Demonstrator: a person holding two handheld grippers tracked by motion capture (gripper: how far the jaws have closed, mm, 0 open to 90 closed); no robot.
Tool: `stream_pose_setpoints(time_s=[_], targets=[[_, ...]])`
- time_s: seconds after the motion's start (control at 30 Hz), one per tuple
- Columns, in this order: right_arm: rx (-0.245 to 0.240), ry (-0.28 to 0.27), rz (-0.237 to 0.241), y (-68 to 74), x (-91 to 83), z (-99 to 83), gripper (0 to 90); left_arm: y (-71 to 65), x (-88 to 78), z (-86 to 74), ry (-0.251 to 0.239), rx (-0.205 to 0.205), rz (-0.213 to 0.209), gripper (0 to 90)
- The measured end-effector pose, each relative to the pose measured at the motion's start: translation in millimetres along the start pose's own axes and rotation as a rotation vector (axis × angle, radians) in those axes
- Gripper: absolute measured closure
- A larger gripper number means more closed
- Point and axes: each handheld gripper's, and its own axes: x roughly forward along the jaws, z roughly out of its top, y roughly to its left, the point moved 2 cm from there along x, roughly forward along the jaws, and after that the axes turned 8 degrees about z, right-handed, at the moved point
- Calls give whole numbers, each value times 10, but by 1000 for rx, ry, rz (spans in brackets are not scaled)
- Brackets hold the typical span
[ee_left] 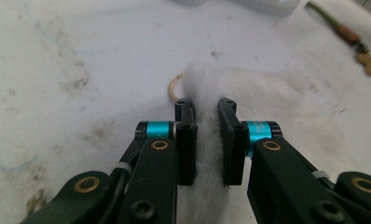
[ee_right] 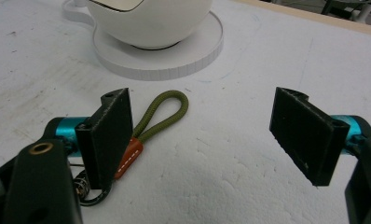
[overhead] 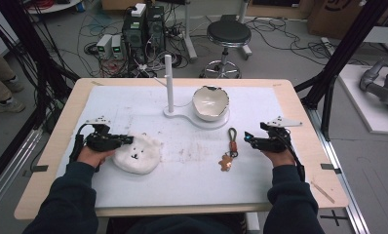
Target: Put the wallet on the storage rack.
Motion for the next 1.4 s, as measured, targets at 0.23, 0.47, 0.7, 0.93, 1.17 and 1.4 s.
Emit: stream_pose_setpoints(time_s=[0.23,0.47,0.7,0.93,1.17,1.4], targets=[[-16,-25,56,105,28,54,217,-109,-80,128,-156,-14,-27,797],[-18,-61,201,438,192,183,217,-373,-91,270,-319,19,-18,796],[-36,-39,364,843,478,280,255,-601,5,339,-364,67,-28,796],[-33,-17,456,1078,693,314,257,-752,88,368,-367,106,-53,796],[-23,30,557,1318,964,307,277,-827,100,378,-396,101,-114,796],[-26,6,605,1311,958,348,716,-905,166,354,-368,121,-155,774]])
